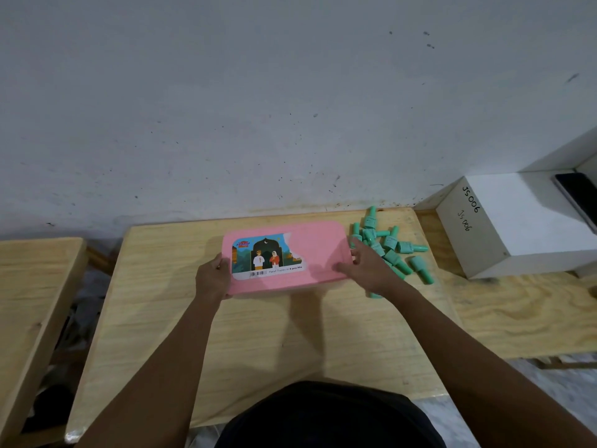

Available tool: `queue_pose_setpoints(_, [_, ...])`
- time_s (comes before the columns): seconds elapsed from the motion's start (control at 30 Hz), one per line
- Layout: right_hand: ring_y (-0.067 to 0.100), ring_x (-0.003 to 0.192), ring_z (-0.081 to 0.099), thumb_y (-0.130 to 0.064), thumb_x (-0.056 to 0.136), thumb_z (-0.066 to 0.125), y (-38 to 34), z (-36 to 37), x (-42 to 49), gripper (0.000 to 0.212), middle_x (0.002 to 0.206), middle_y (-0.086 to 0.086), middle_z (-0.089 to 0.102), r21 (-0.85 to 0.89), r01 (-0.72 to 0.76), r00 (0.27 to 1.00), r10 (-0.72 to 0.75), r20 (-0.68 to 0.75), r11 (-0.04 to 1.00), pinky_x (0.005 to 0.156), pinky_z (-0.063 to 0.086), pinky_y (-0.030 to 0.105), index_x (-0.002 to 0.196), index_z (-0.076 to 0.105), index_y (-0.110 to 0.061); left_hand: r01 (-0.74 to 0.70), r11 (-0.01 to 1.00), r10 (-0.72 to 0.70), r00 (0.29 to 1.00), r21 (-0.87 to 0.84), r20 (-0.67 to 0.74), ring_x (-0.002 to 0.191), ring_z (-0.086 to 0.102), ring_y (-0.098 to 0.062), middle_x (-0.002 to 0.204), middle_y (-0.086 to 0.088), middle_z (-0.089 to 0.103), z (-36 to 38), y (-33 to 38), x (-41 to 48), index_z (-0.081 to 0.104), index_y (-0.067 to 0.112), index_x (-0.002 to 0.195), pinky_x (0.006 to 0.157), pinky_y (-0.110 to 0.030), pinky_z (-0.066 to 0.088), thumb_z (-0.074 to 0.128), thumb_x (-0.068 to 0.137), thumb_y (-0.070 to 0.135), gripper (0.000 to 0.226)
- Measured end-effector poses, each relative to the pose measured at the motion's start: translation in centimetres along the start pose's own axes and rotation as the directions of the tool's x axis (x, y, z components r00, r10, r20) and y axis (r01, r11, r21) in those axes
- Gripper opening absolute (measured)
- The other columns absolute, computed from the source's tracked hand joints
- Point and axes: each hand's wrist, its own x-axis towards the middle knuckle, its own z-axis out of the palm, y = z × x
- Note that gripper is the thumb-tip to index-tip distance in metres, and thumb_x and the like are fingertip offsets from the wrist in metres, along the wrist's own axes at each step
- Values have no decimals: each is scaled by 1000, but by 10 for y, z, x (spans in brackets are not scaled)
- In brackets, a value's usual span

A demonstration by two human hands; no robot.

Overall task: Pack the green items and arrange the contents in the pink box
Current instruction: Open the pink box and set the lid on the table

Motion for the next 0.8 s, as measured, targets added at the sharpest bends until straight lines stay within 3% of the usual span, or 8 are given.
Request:
queue_pose_setpoints(0.07, [15,96,61,-34,88,68,-5,0,1,66,125,1,56,191,-106,992,116,-44,976,84,53,36,142,40,-8,5,1000,-5,1000,-4,-8,92,59,-33,130,-15,57,0,0,-1,45,17,141,55,-35,53,43,100,25,42])
queue_pose_setpoints(0.17, [17,86,63,-29,93,63,-4,3,7,20,114,11,67,279,-166,978,195,-78,946,86,55,41,101,65,-10,-1,1000,1,1000,6,-3,99,61,-39,130,-16,58,1,2,-1,48,17,139,63,-42,57,43,99,26,41])
queue_pose_setpoints(0.33, [21,94,63,-33,93,59,-11,7,14,28,107,5,63,298,-162,974,201,-105,941,75,54,33,112,57,-11,-6,1000,6,1000,7,-11,95,61,-36,127,-14,59,2,-1,1,48,16,139,59,-37,56,43,99,28,42])
queue_pose_setpoints(0.43, [22,95,63,-33,93,58,-14,4,15,26,106,2,62,349,-170,975,209,-79,922,82,56,37,113,55,-15,-62,986,65,998,156,-17,107,59,-38,130,-17,58,3,0,3,46,13,140,80,-47,56,39,99,31,45])
queue_pose_setpoints(0.57, [24,99,62,-35,95,54,-14,0,16,20,108,4,61,358,-178,978,205,-38,917,94,52,45,105,55,-18,-369,777,448,893,511,-36,128,45,-33,139,-14,48,10,13,-20,39,17,139,102,-48,44,45,86,61,69])
queue_pose_setpoints(0.63, [26,101,61,-38,96,52,-12,-1,16,18,110,6,60,379,-188,976,214,-28,906,95,51,46,101,56,-21,-615,609,617,764,501,188,141,29,-24,153,-6,31,20,21,-44,34,24,144,112,-43,33,60,74,67,86])
queue_pose_setpoints(0.7, [26,103,61,-41,96,50,-9,-3,15,23,114,6,61,394,-206,974,227,-8,896,95,51,46,107,58,-22,-739,425,609,660,523,439,145,19,-22,158,-2,16,37,25,-62,28,31,147,117,-45,24,64,67,72,97])
queue_pose_setpoints(0.8, [23,107,58,-47,92,45,-3,-3,16,40,120,4,60,389,-226,969,245,-1,893,96,50,46,122,58,-23,-744,316,561,647,588,517,145,19,-24,158,-3,14,61,27,-67,25,31,147,116,-51,23,66,73,58,89])
